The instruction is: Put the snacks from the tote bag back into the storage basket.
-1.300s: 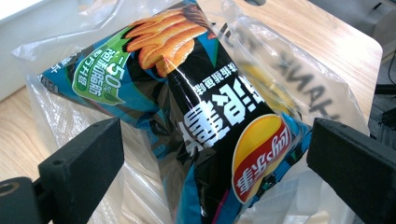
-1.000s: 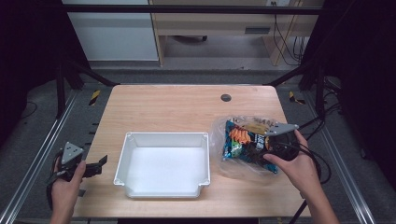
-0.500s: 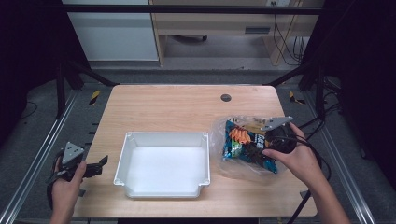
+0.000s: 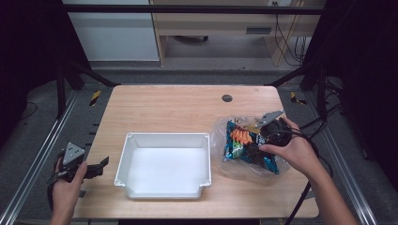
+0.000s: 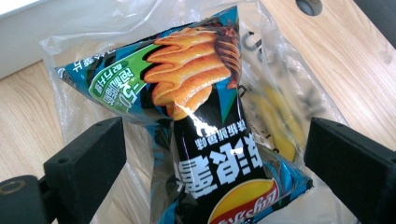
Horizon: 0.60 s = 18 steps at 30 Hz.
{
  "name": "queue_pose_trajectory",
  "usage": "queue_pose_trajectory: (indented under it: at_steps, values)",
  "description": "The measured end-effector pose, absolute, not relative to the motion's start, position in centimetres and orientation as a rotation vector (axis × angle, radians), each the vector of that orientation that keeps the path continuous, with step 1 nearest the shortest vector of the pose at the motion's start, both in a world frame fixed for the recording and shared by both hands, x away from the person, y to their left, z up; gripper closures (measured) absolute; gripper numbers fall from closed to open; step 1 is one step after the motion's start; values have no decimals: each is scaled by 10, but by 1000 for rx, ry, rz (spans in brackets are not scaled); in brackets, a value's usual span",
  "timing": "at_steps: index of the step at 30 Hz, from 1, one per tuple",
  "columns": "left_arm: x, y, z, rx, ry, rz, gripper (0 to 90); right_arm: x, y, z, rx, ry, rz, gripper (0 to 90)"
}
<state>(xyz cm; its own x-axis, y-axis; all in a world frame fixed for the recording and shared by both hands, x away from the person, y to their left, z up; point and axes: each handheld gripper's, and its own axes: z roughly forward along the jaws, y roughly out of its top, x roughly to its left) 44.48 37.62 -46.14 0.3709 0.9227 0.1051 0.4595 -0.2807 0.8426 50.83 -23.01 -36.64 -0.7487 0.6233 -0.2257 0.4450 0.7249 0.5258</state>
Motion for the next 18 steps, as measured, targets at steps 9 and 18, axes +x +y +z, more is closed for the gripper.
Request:
queue_pose_trajectory:
  at_steps: [9,18]
  values:
    - [445,376,-462,1896,1195,783,19,520,-224,-370,790,2583,615,83]
    - [445,375,-462,1898,1194,781,19,525,-219,-377,758,2628,586,88]
